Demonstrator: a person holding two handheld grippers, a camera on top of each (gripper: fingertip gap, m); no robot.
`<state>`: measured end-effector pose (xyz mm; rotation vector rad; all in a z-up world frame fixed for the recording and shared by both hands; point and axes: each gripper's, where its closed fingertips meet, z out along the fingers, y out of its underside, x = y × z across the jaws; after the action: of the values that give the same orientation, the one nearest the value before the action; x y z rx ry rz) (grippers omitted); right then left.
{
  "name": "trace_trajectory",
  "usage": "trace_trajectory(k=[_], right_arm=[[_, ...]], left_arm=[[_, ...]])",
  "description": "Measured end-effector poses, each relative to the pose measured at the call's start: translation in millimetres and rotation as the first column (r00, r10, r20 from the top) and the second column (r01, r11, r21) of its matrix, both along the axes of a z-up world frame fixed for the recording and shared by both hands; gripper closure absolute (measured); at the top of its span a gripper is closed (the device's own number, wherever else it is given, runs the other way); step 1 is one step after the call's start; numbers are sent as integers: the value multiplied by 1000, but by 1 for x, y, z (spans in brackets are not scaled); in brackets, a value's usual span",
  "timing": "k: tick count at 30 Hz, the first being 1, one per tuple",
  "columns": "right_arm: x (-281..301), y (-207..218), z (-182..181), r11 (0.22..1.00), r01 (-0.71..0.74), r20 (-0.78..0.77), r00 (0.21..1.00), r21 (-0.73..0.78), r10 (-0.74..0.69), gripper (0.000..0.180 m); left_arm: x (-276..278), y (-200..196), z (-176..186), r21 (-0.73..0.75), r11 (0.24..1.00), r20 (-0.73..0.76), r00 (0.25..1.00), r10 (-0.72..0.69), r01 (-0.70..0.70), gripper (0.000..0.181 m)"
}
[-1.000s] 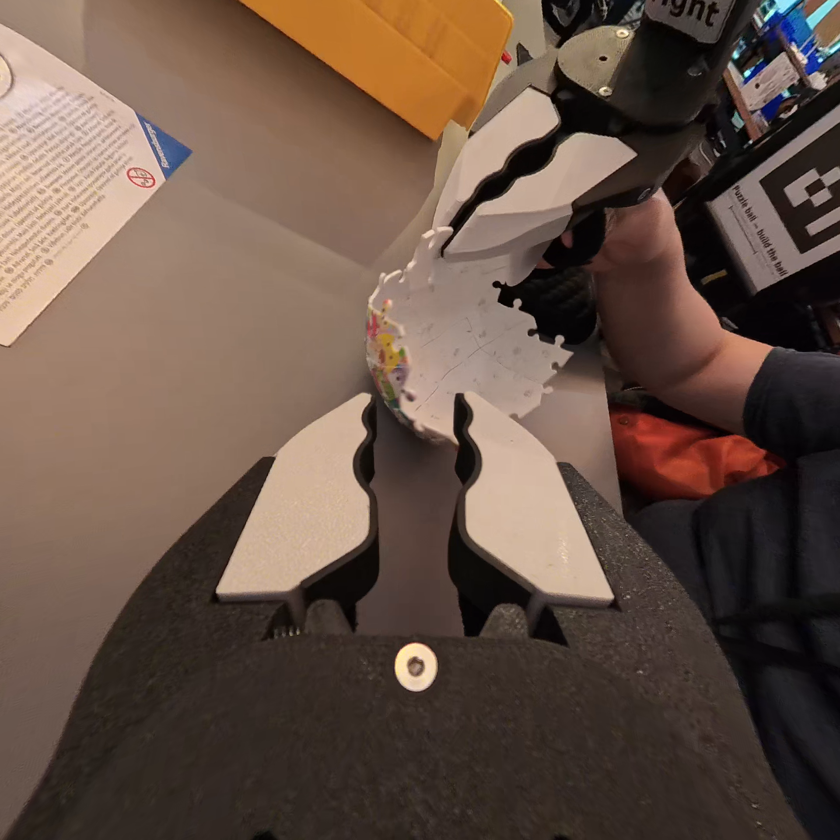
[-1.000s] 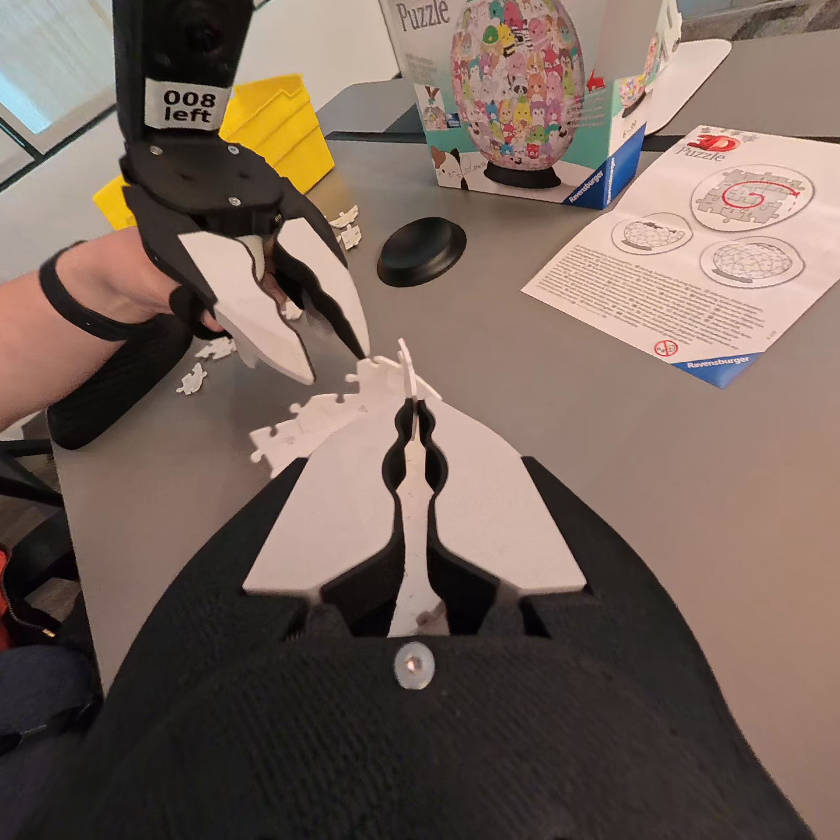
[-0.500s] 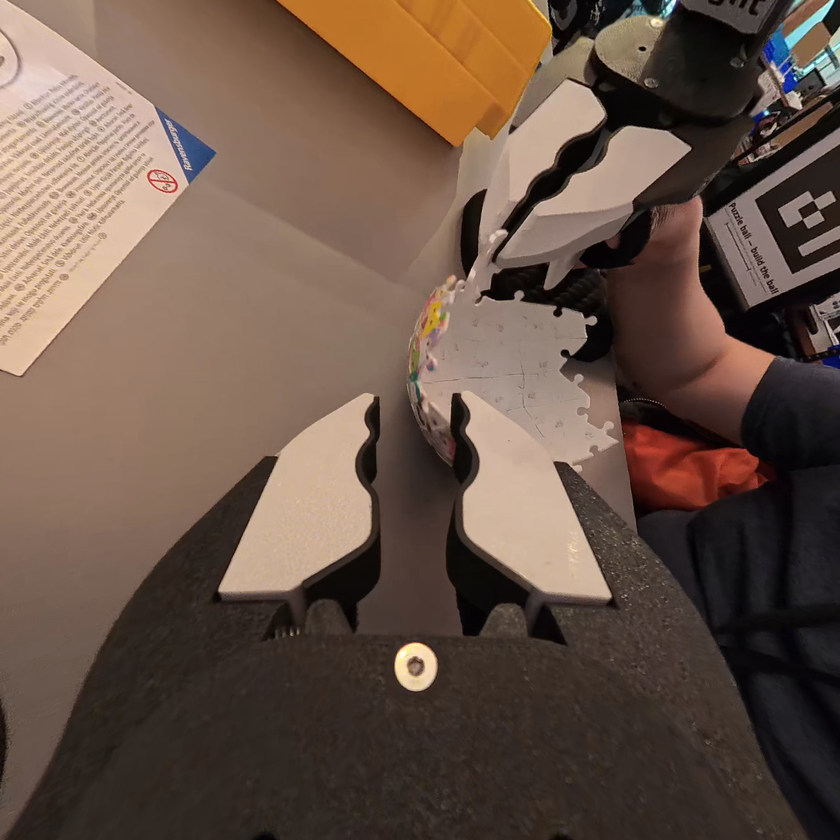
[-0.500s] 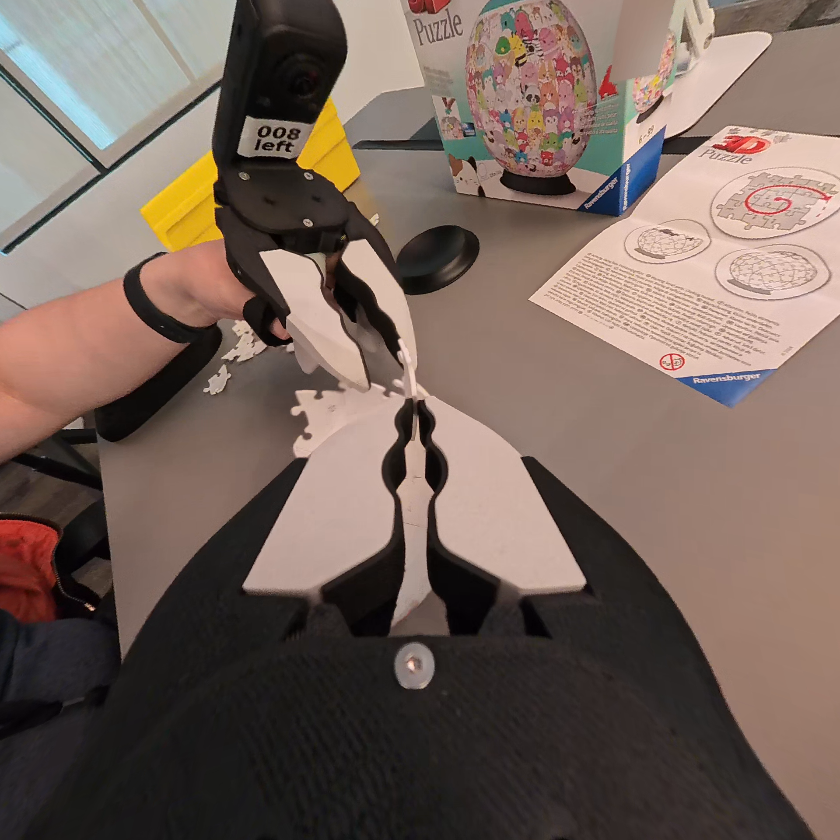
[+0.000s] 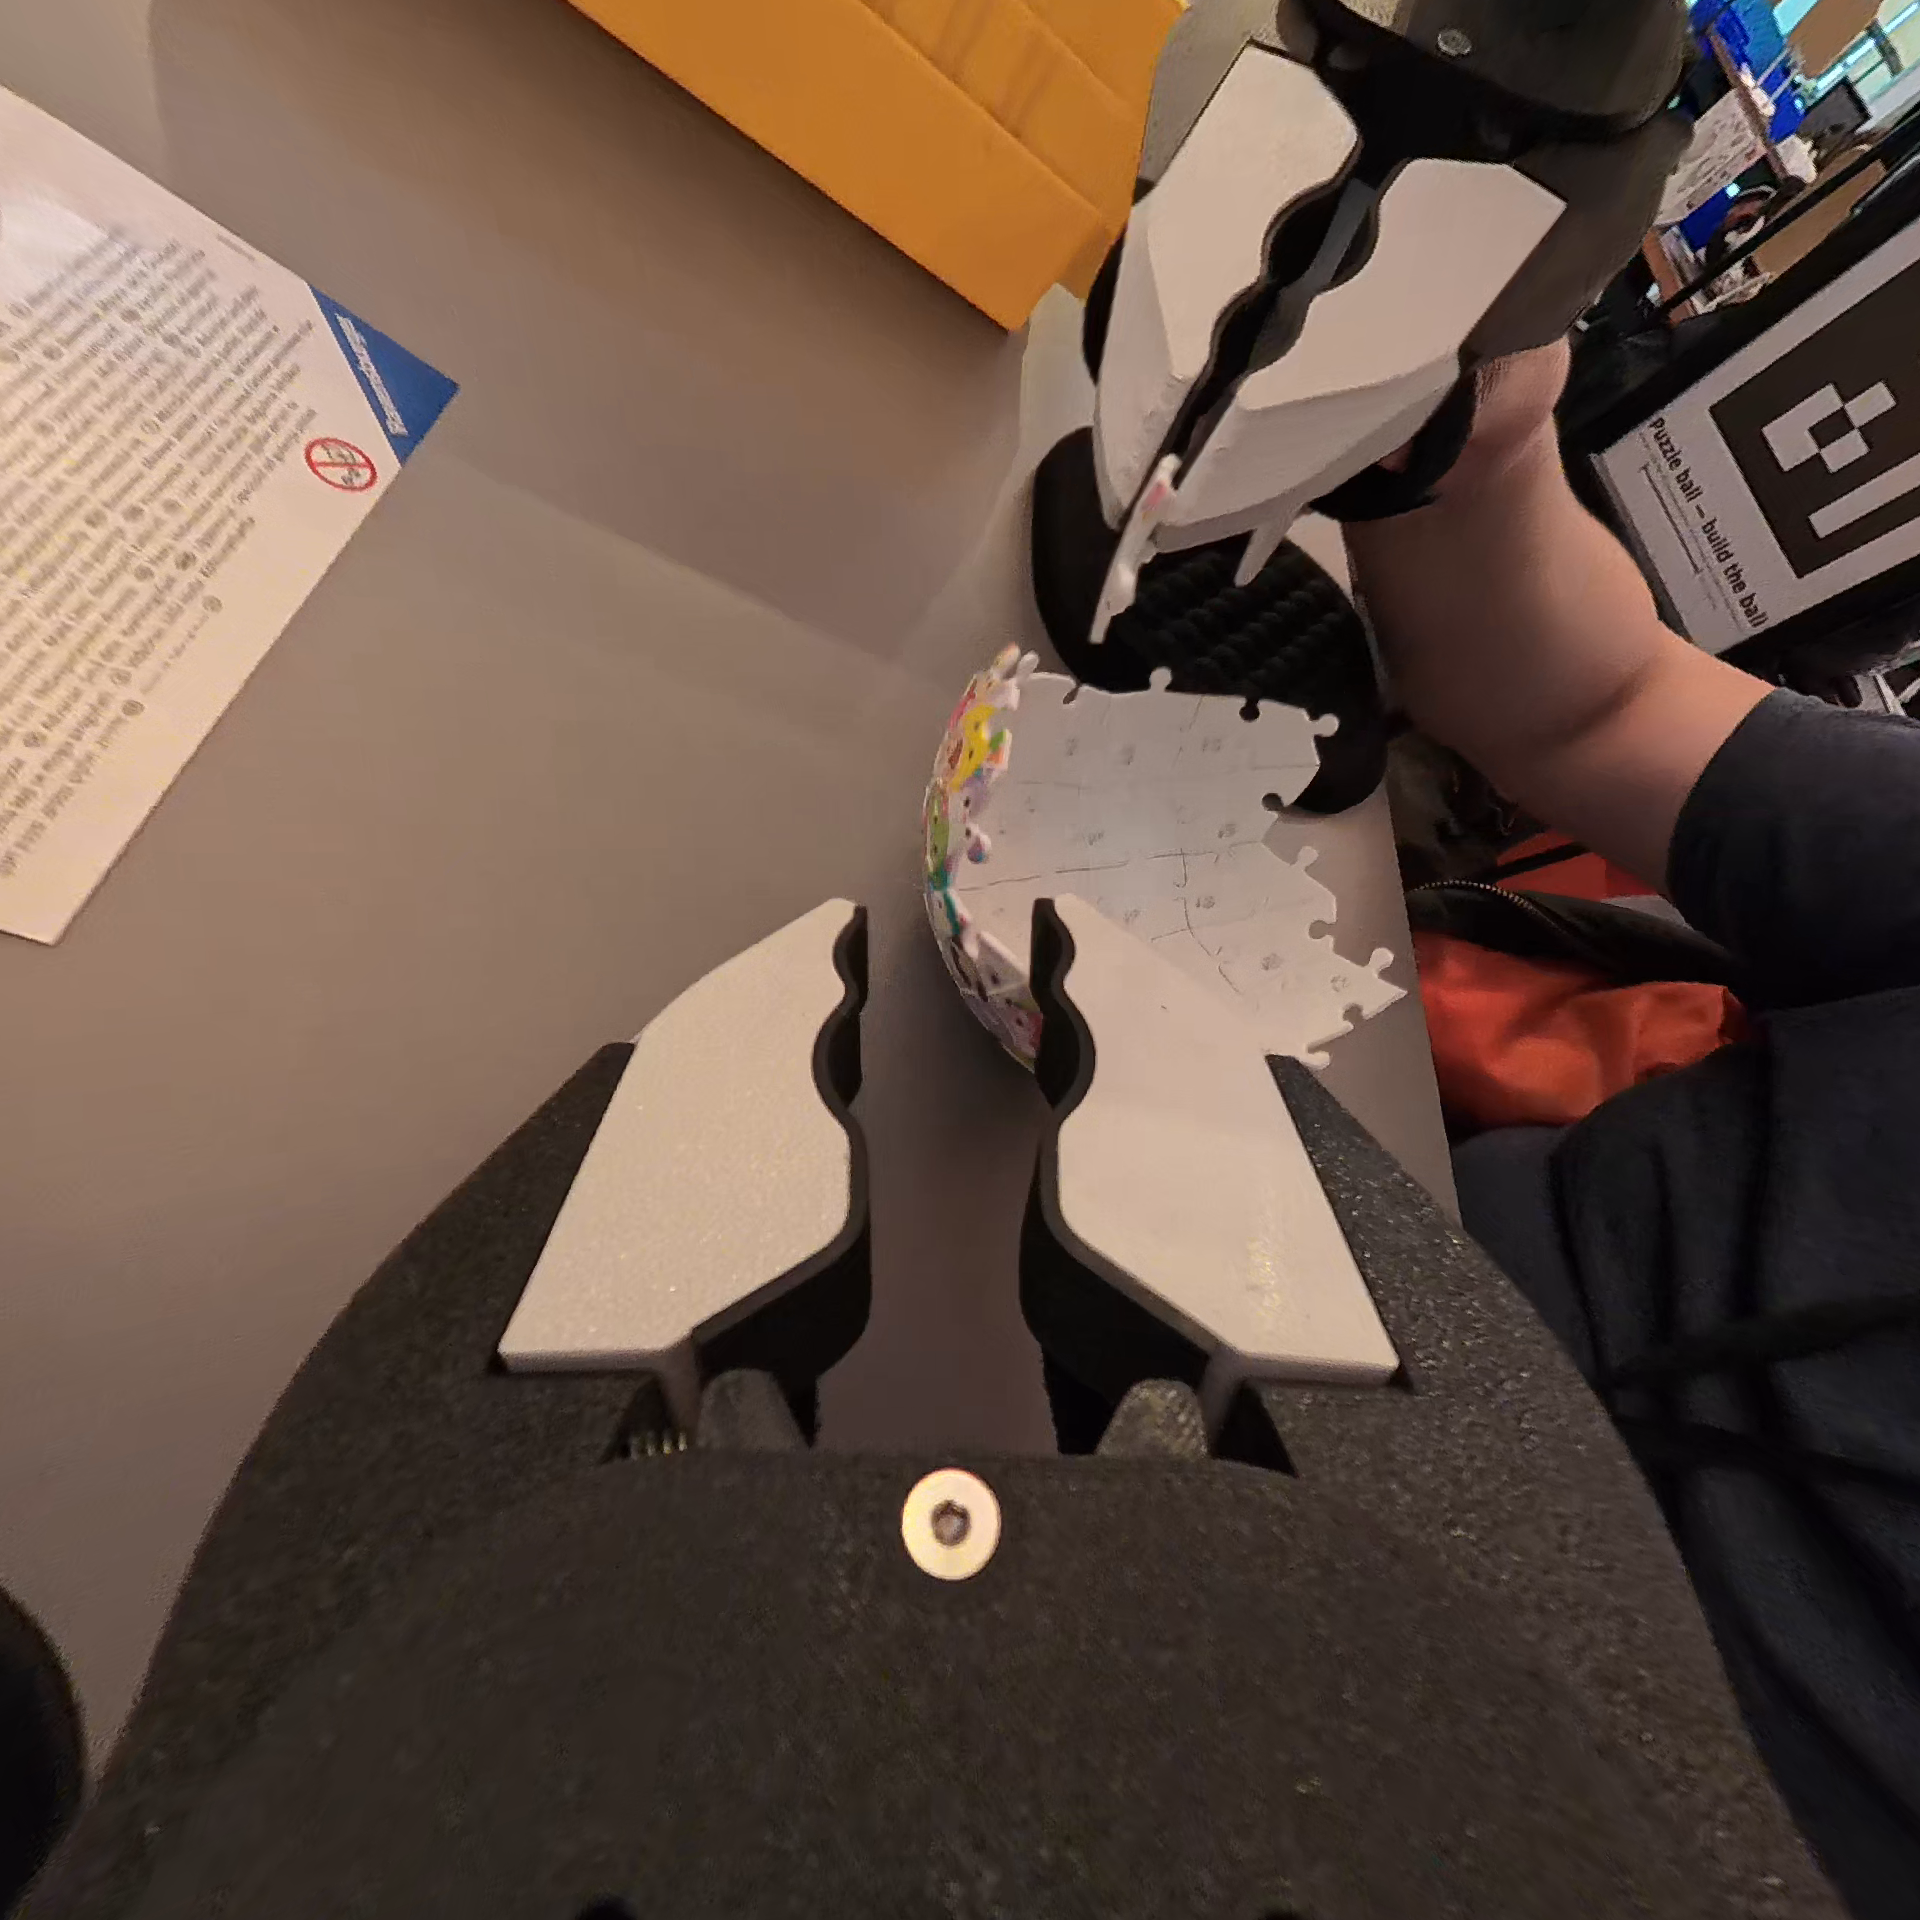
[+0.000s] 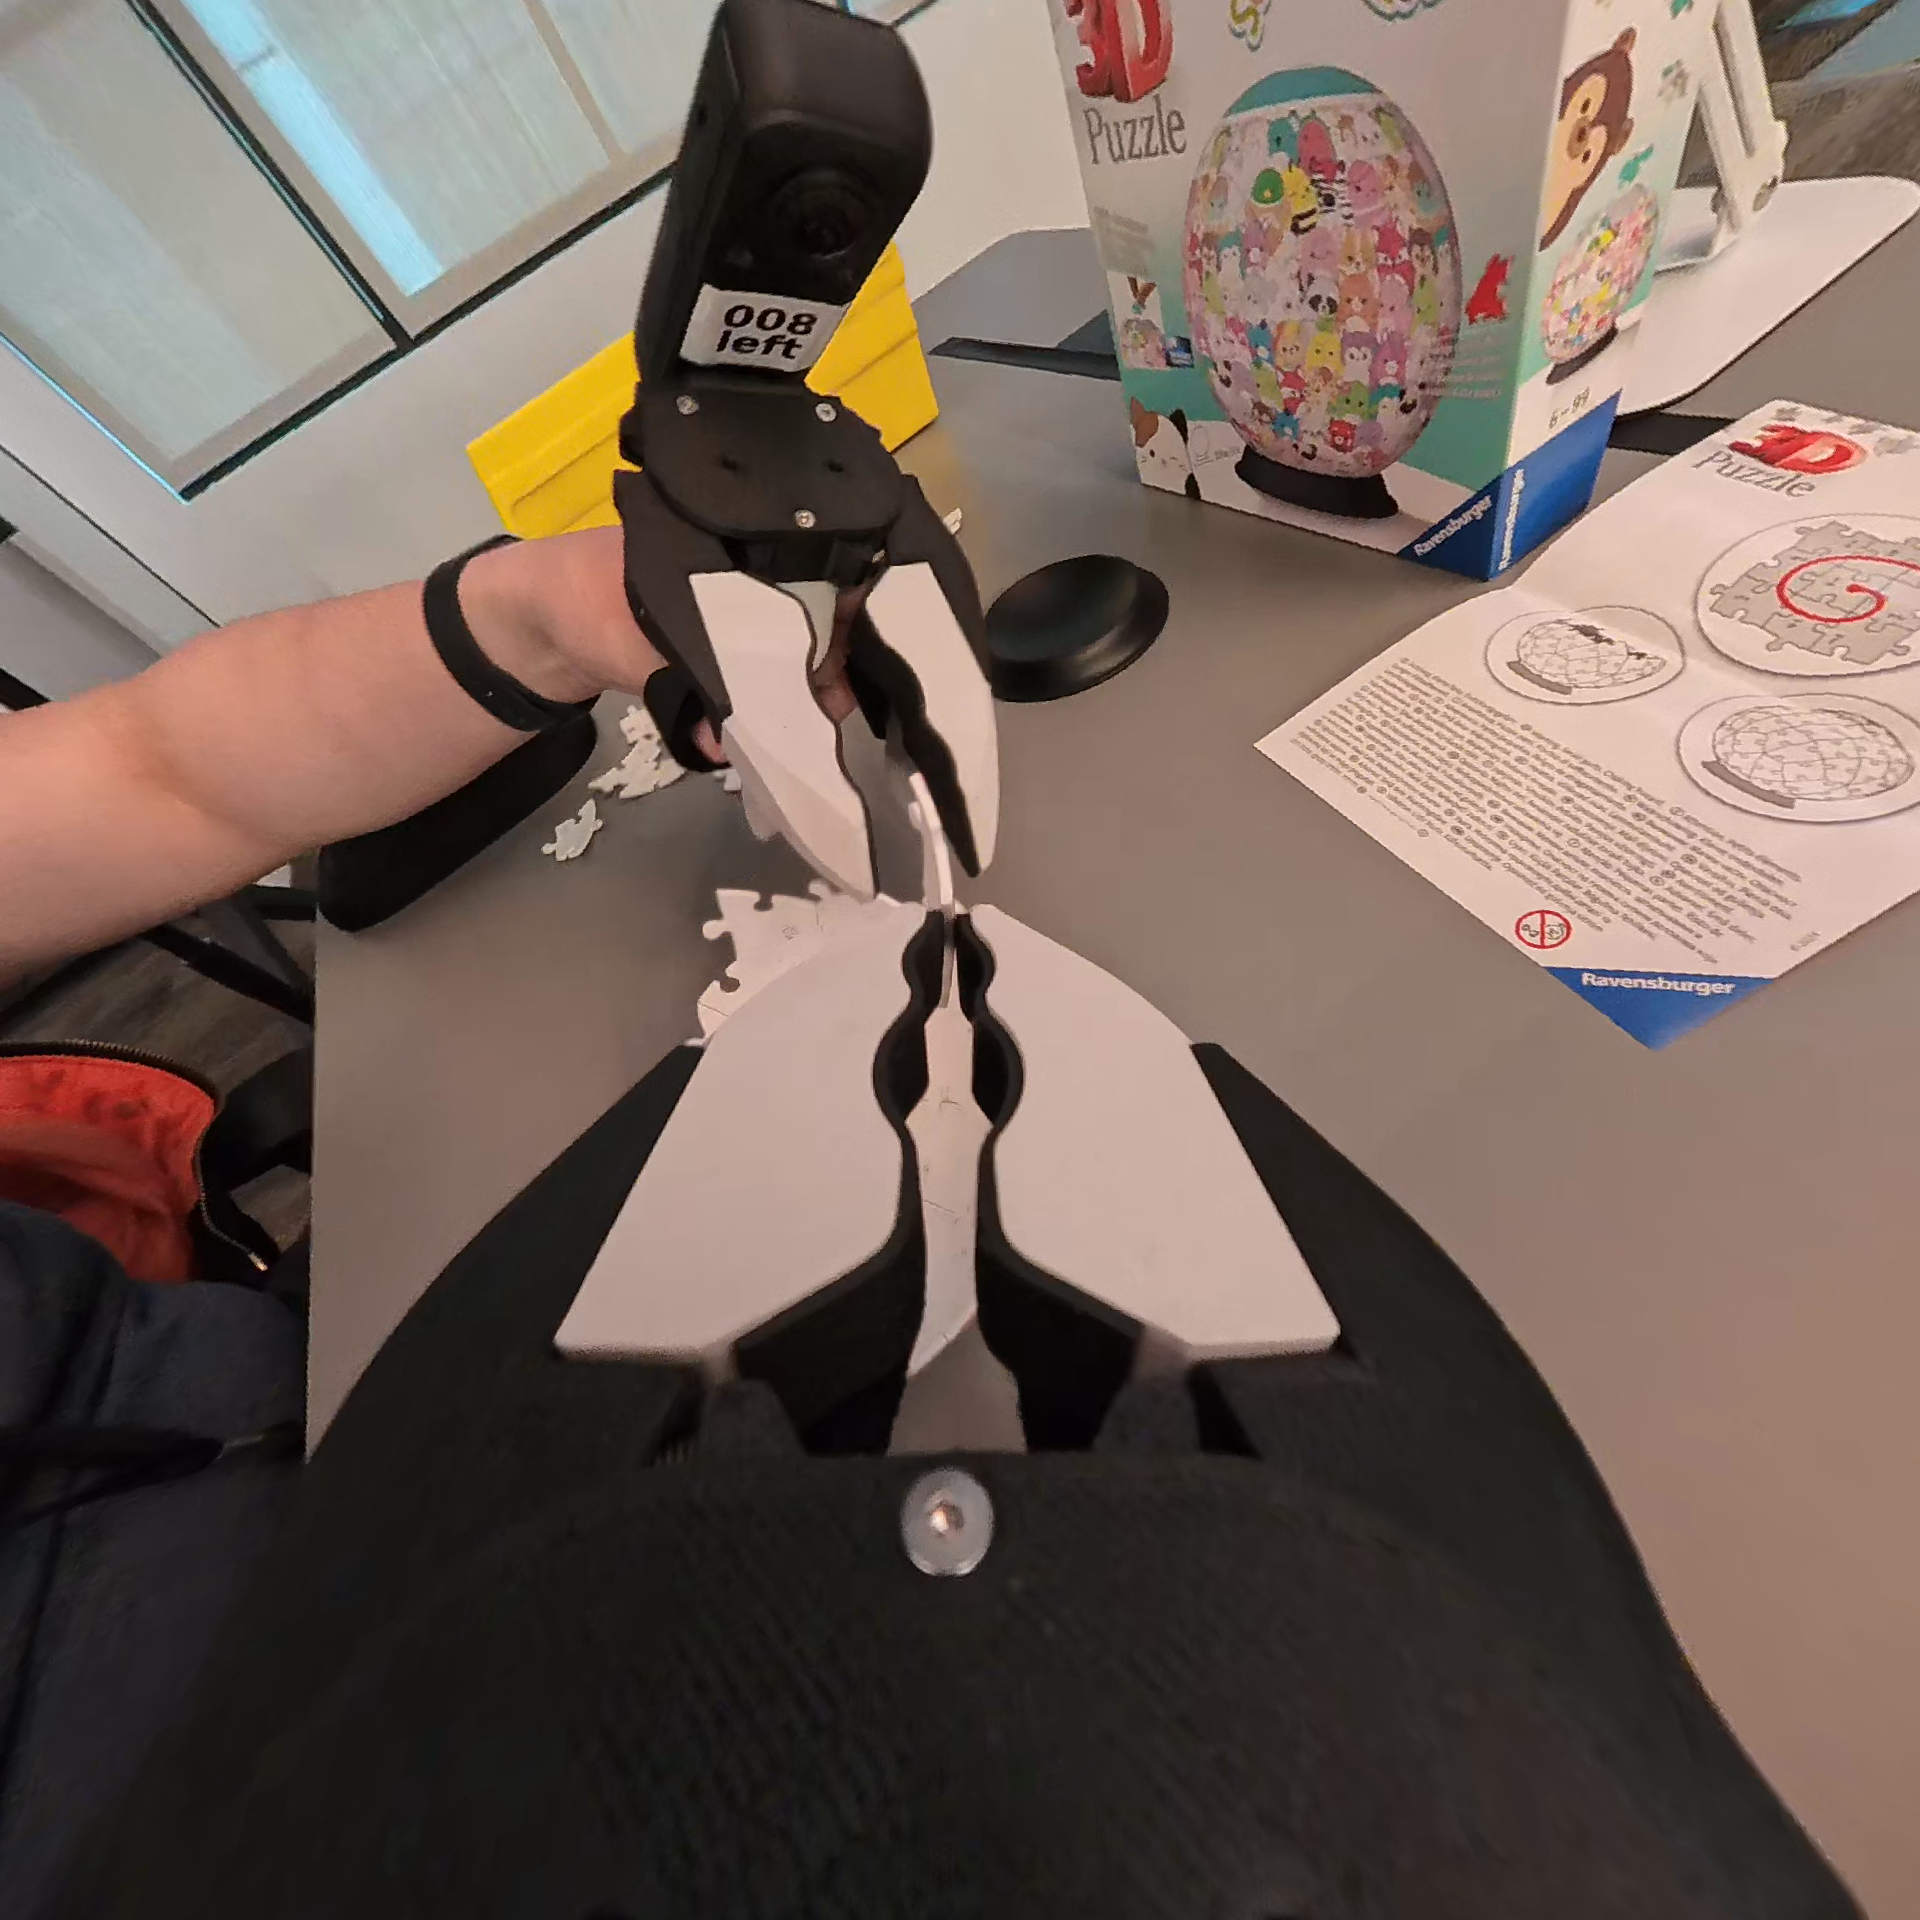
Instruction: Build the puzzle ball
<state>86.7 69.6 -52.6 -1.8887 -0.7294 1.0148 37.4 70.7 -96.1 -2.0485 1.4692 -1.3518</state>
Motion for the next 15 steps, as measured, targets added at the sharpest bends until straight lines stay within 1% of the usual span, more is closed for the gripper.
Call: trace_trajectory(k=[4, 8, 12, 15], right_arm=[[18, 0, 4, 999, 29, 40, 999, 40, -30, 177], [29, 0, 5, 998, 53, -13, 999, 30, -52, 177], [31, 1, 2, 998, 53, -19, 998, 28, -52, 177], [27, 2, 0, 999, 43, -9, 999, 31, -42, 177]], left_arm=[[6, 2, 5, 29, 999, -10, 1000, -30, 30, 147], [14, 0, -3, 75, 994, -88, 994, -70, 77, 142], [17, -7, -11, 89, 989, -153, 983, -101, 116, 146], [18, -7, -15, 127, 985, -186, 978, -95, 120, 149]])
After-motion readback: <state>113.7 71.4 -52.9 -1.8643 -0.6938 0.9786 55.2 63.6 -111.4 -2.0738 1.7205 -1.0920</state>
